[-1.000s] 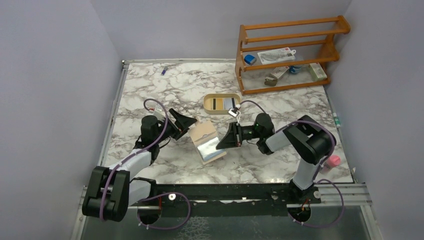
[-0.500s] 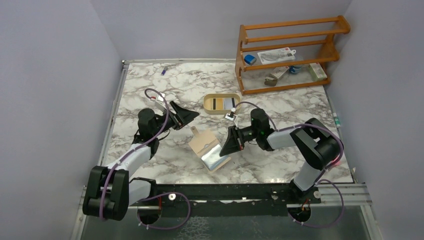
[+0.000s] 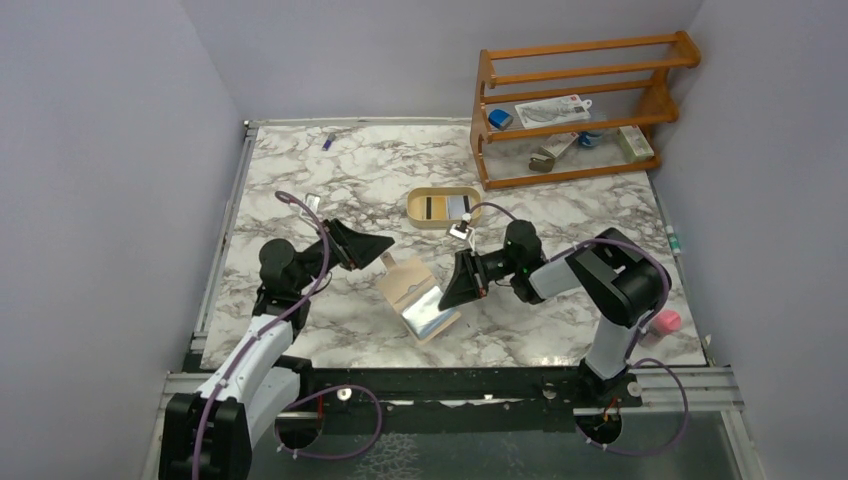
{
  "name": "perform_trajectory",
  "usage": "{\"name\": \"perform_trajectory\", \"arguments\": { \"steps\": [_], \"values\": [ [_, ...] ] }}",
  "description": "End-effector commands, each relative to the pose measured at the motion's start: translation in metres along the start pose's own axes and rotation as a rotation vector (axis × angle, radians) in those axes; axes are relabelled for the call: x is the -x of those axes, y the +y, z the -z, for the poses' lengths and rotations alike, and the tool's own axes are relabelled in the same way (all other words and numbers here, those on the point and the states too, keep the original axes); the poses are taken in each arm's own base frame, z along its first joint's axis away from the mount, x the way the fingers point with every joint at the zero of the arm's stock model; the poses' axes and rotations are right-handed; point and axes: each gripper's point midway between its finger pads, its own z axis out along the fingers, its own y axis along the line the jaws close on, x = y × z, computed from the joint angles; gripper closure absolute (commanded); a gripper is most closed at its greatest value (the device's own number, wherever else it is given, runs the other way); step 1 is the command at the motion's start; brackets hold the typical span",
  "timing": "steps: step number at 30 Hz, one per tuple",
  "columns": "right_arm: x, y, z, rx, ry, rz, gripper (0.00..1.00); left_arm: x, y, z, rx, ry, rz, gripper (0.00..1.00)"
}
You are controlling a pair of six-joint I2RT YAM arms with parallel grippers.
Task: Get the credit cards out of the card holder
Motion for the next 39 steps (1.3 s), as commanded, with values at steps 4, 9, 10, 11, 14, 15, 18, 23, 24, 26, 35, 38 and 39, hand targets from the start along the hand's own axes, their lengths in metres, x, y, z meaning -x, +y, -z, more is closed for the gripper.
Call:
{"name": "perform_trajectory", "arguments": {
  "steps": [4,9,10,11,14,15,18,23,24,26,35,38,39],
  "values": [
    [-0.005,0.018,0.002,0.084,0.027,0.03,0.99,-0.021,0.032,0.011,0.087,0.009,-0.056,0.18],
    [-0.005,0.021,0.002,0.096,0.027,0.031,0.99,-0.014,0.032,0.013,0.106,-0.021,-0.096,0.2],
    [-0.005,0.021,0.002,0.098,0.026,0.032,0.99,-0.014,0.031,0.013,0.105,-0.021,-0.097,0.2],
    [-0.004,0.021,0.002,0.099,0.026,0.03,0.99,-0.015,0.031,0.013,0.102,-0.018,-0.097,0.21],
    [-0.004,0.021,0.002,0.102,0.025,0.028,0.99,-0.016,0.022,0.012,0.075,-0.012,-0.114,0.21],
    [-0.004,0.021,0.002,0.104,0.024,0.026,0.99,-0.017,0.017,0.012,0.058,-0.011,-0.129,0.21],
    [-0.005,0.02,0.001,0.11,0.025,0.024,0.99,-0.025,0.005,0.009,0.019,0.011,-0.155,0.23],
    [-0.005,0.017,0.001,0.116,0.02,0.007,0.99,-0.045,0.01,0.0,0.029,0.067,-0.156,0.25],
    [-0.005,0.017,0.001,0.117,0.022,0.008,0.99,-0.045,0.014,-0.001,0.043,0.063,-0.158,0.26],
    [-0.006,0.019,0.002,0.118,0.024,0.015,0.99,-0.044,0.021,-0.001,0.073,0.048,-0.166,0.27],
    [-0.009,0.024,0.003,0.12,0.028,0.03,0.99,-0.03,0.057,0.01,0.26,-0.061,-0.23,0.29],
    [-0.01,0.023,0.003,0.12,0.031,0.027,0.99,-0.033,0.055,0.008,0.243,-0.042,-0.227,0.3],
    [-0.01,0.022,0.003,0.12,0.032,0.027,0.99,-0.036,0.055,0.008,0.237,-0.028,-0.223,0.3]
  ]
}}
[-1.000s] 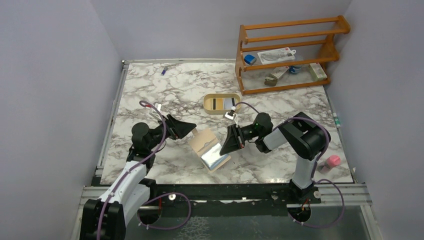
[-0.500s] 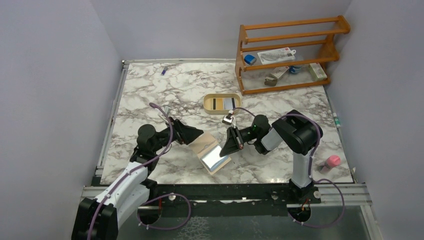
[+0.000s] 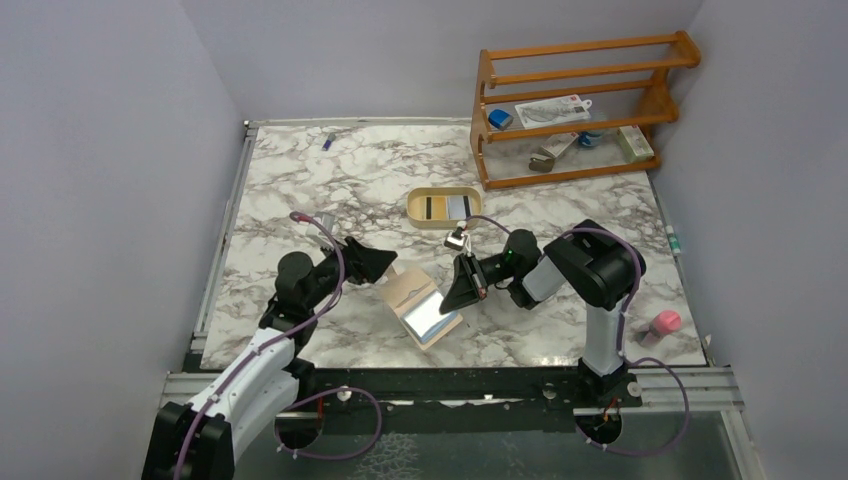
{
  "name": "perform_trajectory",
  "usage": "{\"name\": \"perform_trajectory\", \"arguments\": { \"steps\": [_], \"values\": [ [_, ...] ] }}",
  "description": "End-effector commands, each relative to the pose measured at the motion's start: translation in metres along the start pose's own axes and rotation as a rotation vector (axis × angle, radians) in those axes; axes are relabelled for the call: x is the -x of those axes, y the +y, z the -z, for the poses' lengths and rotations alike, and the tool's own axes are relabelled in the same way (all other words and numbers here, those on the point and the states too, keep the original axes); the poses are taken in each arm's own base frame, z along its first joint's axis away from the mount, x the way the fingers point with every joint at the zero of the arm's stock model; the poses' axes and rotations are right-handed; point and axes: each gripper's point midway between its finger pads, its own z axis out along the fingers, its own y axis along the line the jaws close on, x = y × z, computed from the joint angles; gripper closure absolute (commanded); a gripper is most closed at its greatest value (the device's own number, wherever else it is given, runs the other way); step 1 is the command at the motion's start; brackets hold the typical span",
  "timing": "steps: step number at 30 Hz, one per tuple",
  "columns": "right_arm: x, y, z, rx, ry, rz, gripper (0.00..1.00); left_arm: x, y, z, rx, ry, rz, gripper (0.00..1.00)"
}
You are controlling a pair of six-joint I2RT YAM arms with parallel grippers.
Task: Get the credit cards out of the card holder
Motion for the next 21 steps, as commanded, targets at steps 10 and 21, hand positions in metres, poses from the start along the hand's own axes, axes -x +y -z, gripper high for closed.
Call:
{"name": "perform_trajectory", "arguments": {
  "steps": [10,21],
  "values": [
    [-0.004,0.021,0.001,0.063,0.031,0.291,0.99,-0.024,-0.006,-0.004,-0.037,0.062,-0.043,0.31],
    [-0.005,0.024,0.001,0.064,0.031,0.297,0.99,-0.034,0.022,-0.001,0.072,0.039,-0.031,0.44]
  ]
}}
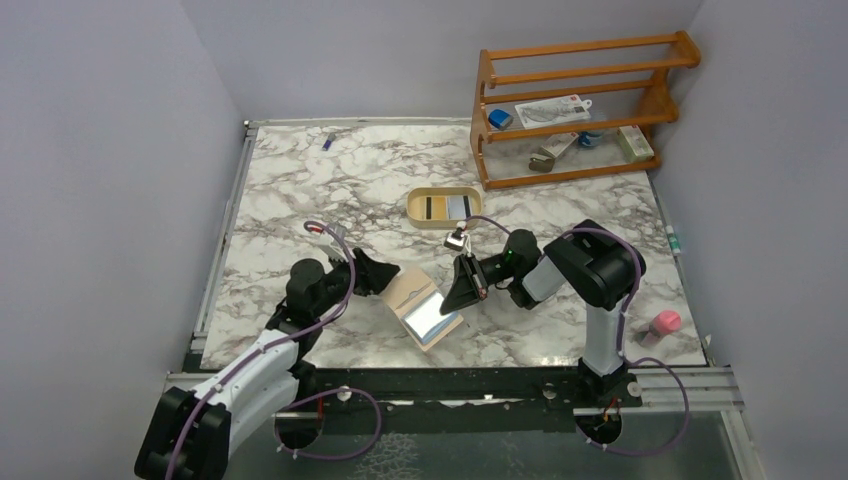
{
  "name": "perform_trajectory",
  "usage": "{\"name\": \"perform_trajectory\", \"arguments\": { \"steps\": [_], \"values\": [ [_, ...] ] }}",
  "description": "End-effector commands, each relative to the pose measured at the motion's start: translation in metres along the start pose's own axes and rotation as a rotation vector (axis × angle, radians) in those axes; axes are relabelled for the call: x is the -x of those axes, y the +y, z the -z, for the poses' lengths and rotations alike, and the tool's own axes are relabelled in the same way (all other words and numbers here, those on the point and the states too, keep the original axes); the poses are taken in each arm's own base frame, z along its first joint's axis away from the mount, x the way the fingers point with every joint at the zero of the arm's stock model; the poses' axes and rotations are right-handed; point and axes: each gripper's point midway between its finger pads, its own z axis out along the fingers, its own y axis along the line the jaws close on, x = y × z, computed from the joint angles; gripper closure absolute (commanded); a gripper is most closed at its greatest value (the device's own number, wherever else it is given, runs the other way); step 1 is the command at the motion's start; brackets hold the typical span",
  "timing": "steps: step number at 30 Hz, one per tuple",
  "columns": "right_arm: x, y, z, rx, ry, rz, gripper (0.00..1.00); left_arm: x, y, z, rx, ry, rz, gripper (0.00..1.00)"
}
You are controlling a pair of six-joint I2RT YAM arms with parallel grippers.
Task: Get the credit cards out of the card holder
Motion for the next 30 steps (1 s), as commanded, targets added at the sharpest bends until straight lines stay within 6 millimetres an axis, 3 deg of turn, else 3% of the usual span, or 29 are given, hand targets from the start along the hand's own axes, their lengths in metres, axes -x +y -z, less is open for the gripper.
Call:
{"name": "perform_trajectory", "arguments": {
  "steps": [1,9,14,19,24,30],
  "values": [
    [-0.003,0.023,0.001,0.061,0.02,0.297,0.99,0.004,0.007,-0.001,0.028,-0.042,-0.023,0.45],
    [-0.004,0.023,0.001,0.06,0.022,0.297,0.99,0.002,-0.008,-0.009,-0.085,-0.034,-0.023,0.53],
    [-0.006,0.022,0.001,0.06,0.029,0.297,0.99,-0.003,-0.005,-0.016,-0.092,-0.016,0.003,0.7],
    [-0.008,0.022,0.002,0.059,0.036,0.299,0.99,0.012,-0.003,-0.017,-0.07,-0.076,-0.01,0.9],
    [-0.009,0.019,0.002,0.059,0.038,0.299,0.99,0.025,-0.009,-0.017,-0.082,-0.109,-0.024,0.91],
    [-0.01,0.017,0.002,0.057,0.038,0.294,0.99,0.027,-0.01,-0.018,-0.088,-0.107,-0.018,0.94]
  ]
}}
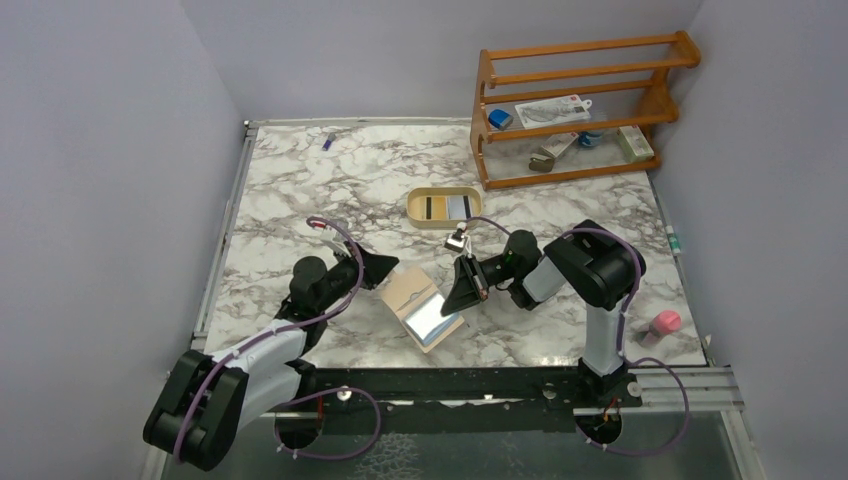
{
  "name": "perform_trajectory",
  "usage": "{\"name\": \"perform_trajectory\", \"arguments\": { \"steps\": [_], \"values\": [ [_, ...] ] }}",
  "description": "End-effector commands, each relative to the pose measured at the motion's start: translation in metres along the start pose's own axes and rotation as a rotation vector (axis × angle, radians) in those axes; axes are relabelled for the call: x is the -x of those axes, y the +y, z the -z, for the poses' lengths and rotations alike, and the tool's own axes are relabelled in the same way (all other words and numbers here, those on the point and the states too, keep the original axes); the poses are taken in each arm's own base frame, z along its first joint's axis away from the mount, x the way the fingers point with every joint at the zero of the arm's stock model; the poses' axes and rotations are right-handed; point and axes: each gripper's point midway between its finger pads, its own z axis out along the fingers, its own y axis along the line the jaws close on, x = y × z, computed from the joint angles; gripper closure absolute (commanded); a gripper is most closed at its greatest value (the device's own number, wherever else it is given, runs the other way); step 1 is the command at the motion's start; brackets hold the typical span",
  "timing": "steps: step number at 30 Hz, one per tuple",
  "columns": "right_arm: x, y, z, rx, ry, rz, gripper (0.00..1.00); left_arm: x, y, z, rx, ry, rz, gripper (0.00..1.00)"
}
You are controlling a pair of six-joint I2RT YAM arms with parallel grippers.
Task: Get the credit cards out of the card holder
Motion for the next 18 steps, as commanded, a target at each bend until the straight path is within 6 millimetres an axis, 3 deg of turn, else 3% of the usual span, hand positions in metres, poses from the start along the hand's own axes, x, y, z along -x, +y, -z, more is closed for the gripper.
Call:
{"name": "perform_trajectory", "arguments": {
  "steps": [1,7,12,14,16,18],
  "values": [
    [-0.006,0.017,0.002,0.055,0.03,0.294,0.99,0.02,-0.011,-0.004,-0.034,-0.057,-0.026,0.98],
    [-0.005,0.012,0.001,0.053,0.031,0.271,0.96,0.026,-0.017,-0.003,-0.05,-0.074,-0.024,1.0],
    [0.004,0.009,0.0,0.048,0.024,0.259,0.55,0.041,-0.021,-0.001,-0.037,-0.13,-0.028,1.0],
    [0.013,0.006,-0.001,0.036,0.002,0.25,0.31,0.046,-0.011,0.002,0.019,-0.168,-0.024,1.0],
    [0.022,0.001,0.001,0.015,-0.028,0.246,0.14,0.048,0.002,0.008,0.083,-0.212,-0.007,1.0],
    [0.036,-0.01,0.006,-0.03,-0.081,0.231,0.1,0.046,0.018,0.017,0.15,-0.264,0.024,1.0]
  ]
}}
